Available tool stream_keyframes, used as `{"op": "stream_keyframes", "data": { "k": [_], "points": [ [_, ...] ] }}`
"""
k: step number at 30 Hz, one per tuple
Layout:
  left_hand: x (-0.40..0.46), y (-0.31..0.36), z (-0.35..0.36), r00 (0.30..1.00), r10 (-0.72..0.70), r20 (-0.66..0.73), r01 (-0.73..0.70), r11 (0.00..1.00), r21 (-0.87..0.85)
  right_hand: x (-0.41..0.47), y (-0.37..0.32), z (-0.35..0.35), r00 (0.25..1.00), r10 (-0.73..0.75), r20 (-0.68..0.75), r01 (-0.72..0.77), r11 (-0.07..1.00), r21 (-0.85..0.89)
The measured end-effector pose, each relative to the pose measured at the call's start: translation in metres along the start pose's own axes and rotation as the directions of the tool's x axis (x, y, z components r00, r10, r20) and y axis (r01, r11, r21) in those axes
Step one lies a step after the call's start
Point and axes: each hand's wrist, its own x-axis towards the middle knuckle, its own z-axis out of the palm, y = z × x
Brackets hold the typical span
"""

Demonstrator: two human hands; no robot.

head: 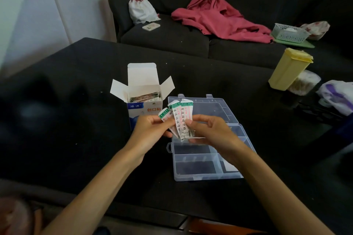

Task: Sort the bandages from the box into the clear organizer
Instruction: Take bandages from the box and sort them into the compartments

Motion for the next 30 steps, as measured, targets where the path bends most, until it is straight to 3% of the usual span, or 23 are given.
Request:
{"op": "stream_keyframes", "data": {
  "k": [3,5,6,7,9,11,13,16,18,19,21,23,25,28,30],
  "points": [
    [0.004,0.001,0.000,0.995,-0.100,0.028,0.099,0.994,0.036,0.001,0.001,-0.001,0.995,-0.098,-0.013,0.097,0.991,-0.093],
    [0.005,0.004,-0.003,0.981,-0.173,0.092,0.176,0.984,-0.028,-0.001,0.003,-0.005,0.957,-0.283,-0.065,0.256,0.928,-0.272],
    [0.005,0.006,-0.005,0.970,-0.206,0.132,0.216,0.974,-0.066,-0.002,0.003,-0.009,0.879,-0.469,-0.087,0.384,0.803,-0.456],
    [0.006,0.007,-0.008,0.955,-0.243,0.170,0.260,0.962,-0.083,-0.002,0.004,-0.014,0.754,-0.656,-0.046,0.478,0.595,-0.646],
    [0.008,0.008,-0.013,0.924,-0.300,0.236,0.328,0.941,-0.089,-0.003,0.007,-0.023,0.525,-0.831,0.186,0.546,0.160,-0.822],
    [0.010,0.010,-0.014,0.914,-0.309,0.262,0.346,0.932,-0.107,-0.004,0.012,-0.023,0.451,-0.816,0.361,0.544,-0.069,-0.836],
    [0.008,0.011,-0.014,0.932,-0.278,0.233,0.314,0.940,-0.137,-0.003,0.017,-0.018,0.485,-0.766,0.422,0.534,-0.123,-0.836],
    [0.009,0.004,-0.013,0.955,-0.211,0.208,0.228,0.972,-0.062,-0.003,0.020,-0.016,0.526,-0.738,0.424,0.546,-0.089,-0.833],
    [0.009,-0.001,-0.010,0.959,-0.166,0.228,0.165,0.986,0.027,-0.007,0.021,-0.019,0.569,-0.726,0.387,0.558,-0.004,-0.830],
    [0.009,-0.003,-0.009,0.963,-0.130,0.236,0.117,0.991,0.065,-0.010,0.021,-0.021,0.619,-0.702,0.352,0.565,0.087,-0.820],
    [0.009,-0.005,-0.007,0.967,-0.015,0.254,-0.018,0.992,0.129,-0.015,0.018,-0.024,0.774,-0.576,0.263,0.535,0.372,-0.759],
    [0.009,-0.008,-0.006,0.955,0.114,0.275,-0.173,0.965,0.197,-0.016,0.015,-0.025,0.903,-0.404,0.145,0.403,0.680,-0.612],
    [0.010,-0.013,-0.002,0.928,0.231,0.292,-0.318,0.900,0.299,-0.012,0.016,-0.028,0.966,-0.254,0.045,0.244,0.842,-0.481],
    [0.011,-0.019,0.003,0.893,0.318,0.319,-0.433,0.801,0.413,-0.009,0.016,-0.031,0.980,-0.186,0.068,0.194,0.833,-0.519],
    [0.012,-0.022,0.004,0.887,0.327,0.325,-0.445,0.794,0.414,-0.010,0.015,-0.035,0.982,-0.179,0.053,0.181,0.848,-0.498]
  ]
}}
